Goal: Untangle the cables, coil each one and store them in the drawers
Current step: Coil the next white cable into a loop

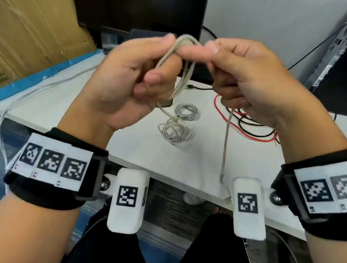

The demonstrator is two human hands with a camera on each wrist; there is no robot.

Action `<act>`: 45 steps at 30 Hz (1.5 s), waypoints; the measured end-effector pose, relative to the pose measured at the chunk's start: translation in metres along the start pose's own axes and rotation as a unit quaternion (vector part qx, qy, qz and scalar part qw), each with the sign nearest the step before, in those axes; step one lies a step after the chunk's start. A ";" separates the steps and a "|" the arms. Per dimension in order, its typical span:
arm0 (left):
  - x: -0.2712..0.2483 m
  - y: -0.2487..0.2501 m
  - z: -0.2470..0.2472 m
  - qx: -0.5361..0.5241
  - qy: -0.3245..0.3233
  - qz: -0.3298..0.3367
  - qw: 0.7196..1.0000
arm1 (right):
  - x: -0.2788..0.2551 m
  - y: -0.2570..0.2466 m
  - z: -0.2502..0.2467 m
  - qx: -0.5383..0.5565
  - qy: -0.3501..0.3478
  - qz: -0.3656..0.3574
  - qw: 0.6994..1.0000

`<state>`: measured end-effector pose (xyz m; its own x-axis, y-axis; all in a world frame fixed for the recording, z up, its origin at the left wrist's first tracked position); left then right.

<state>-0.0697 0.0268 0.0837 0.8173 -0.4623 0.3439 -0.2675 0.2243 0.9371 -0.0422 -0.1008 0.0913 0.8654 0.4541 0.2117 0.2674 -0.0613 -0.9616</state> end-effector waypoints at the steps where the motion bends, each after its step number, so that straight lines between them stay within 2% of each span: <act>1: 0.002 0.007 -0.001 -0.032 0.001 0.027 0.999 | 0.000 0.005 0.002 0.005 -0.007 0.011 1.000; 3: 0.008 0.020 -0.008 -0.094 0.029 0.082 0.992 | -0.001 0.018 0.012 0.006 -0.032 0.039 0.999; 6: 0.016 0.022 -0.029 -0.126 0.134 0.100 0.978 | -0.007 0.036 0.038 -0.068 -0.105 0.072 0.990; 8: 0.018 0.016 -0.035 -0.042 0.198 0.073 0.977 | -0.011 0.036 0.049 -0.158 -0.137 0.067 0.976; 10: 0.017 0.007 -0.033 0.085 0.224 0.026 0.971 | -0.012 0.022 0.053 -0.271 -0.153 0.026 0.950; 12: 0.015 -0.007 -0.026 0.207 0.195 -0.037 0.958 | -0.011 -0.004 0.055 -0.335 -0.152 -0.039 0.929; 14: 0.014 -0.019 -0.019 0.278 0.144 -0.078 0.947 | -0.010 -0.029 0.048 -0.325 -0.125 -0.097 0.932; 15: 0.013 -0.023 -0.015 0.268 0.124 -0.086 0.952 | -0.008 -0.038 0.042 -0.320 -0.100 -0.124 0.934; 17: 0.011 -0.029 -0.007 0.178 0.098 -0.097 0.974 | -0.004 -0.046 0.027 -0.305 -0.041 -0.166 0.937; 20: 0.011 -0.035 -0.001 0.056 0.091 -0.109 0.988 | 0.000 -0.030 0.016 -0.225 0.019 -0.176 0.958; 23: 0.009 -0.041 -0.011 0.011 0.170 -0.110 0.979 | 0.002 -0.003 0.017 -0.177 0.038 -0.158 0.971; 26: 0.004 -0.048 -0.026 0.009 0.260 -0.100 0.960 | 0.001 0.011 0.016 -0.187 0.081 -0.158 0.966; 29: -0.002 -0.051 -0.030 0.032 0.281 -0.089 0.955 | -0.002 0.016 0.016 -0.209 0.118 -0.167 0.956; 33: -0.006 -0.052 -0.033 0.099 0.230 -0.095 0.963 | -0.005 0.019 0.016 -0.205 0.124 -0.170 0.956; 36: -0.006 -0.054 -0.029 0.047 0.182 -0.106 0.976 | -0.003 0.023 0.017 -0.193 0.103 -0.164 0.962; 41: -0.001 -0.064 -0.023 -0.072 0.185 -0.136 0.971 | 0.001 0.033 0.015 -0.156 0.098 -0.133 0.974; 45: 0.001 -0.066 -0.029 0.001 0.204 -0.144 0.968 | 0.002 0.038 0.008 -0.124 0.072 -0.081 0.986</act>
<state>-0.0365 0.0360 0.0210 0.9917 -0.1275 0.0170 0.0003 0.1344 0.9909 -0.0335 -0.0954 0.0537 0.8493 0.3465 0.3984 0.4868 -0.2218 -0.8449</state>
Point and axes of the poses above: each hand's wrist, its own x-axis towards the middle knuckle, its own z-axis out of the palm, y = z × x, the point moved 9 cm from there along x, towards the middle knuckle, and after that the axes turned 5 degrees about x, right-handed, at the moved point
